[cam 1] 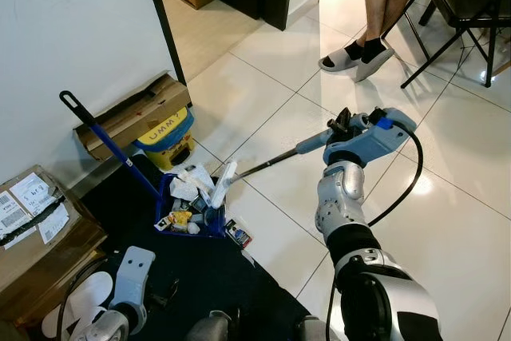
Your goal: Sweep floor
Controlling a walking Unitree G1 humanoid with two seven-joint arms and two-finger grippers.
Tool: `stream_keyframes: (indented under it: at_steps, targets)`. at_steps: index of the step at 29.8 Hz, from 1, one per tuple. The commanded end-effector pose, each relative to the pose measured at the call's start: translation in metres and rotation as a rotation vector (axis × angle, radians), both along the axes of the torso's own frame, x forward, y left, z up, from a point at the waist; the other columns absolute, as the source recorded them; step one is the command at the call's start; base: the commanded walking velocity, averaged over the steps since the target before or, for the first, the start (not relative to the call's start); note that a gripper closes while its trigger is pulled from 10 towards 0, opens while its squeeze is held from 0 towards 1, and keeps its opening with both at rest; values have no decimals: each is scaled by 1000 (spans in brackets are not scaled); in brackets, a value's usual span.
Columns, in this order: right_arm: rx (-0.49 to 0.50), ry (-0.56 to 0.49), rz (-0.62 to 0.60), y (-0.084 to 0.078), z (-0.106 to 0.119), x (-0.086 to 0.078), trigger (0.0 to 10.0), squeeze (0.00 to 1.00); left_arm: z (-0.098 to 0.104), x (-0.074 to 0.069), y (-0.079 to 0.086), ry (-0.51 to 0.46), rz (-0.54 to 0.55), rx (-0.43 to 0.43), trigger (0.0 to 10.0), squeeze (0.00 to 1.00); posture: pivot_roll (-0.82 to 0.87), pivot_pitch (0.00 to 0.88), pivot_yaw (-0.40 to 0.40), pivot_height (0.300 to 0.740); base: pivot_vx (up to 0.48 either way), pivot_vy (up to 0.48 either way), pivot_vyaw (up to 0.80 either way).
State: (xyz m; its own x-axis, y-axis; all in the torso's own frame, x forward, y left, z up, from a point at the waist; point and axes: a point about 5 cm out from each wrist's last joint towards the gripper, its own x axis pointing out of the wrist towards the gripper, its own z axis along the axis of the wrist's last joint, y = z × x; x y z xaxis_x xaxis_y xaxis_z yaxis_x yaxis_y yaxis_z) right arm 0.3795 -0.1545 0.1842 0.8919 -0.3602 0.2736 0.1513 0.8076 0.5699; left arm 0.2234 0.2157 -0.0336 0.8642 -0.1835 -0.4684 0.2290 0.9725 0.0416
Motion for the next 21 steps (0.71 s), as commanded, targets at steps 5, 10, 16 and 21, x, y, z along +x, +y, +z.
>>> stream_keyframes:
  at_steps: [5,10,16,21]
  targets:
    - [68,-159,-14,-18,35,-7,10000,0,-11,-13,-4,60,2,-3,10000,0,-66,294,48,740,0,0,0]
    - [92,-172,-14,-42,38,-18,10000,0,-13,-13,-8,75,1,-11,10000,0,-90,285,45,740,0,0,0]
    - [63,-156,-8,-59,34,-31,10000,0,-15,-14,-12,87,-1,-16,10000,0,-104,282,43,740,0,0,0]
    - [-134,18,14,-79,20,-44,10000,0,-20,-20,-13,114,4,-20,10000,0,-119,284,36,740,0,0,0]
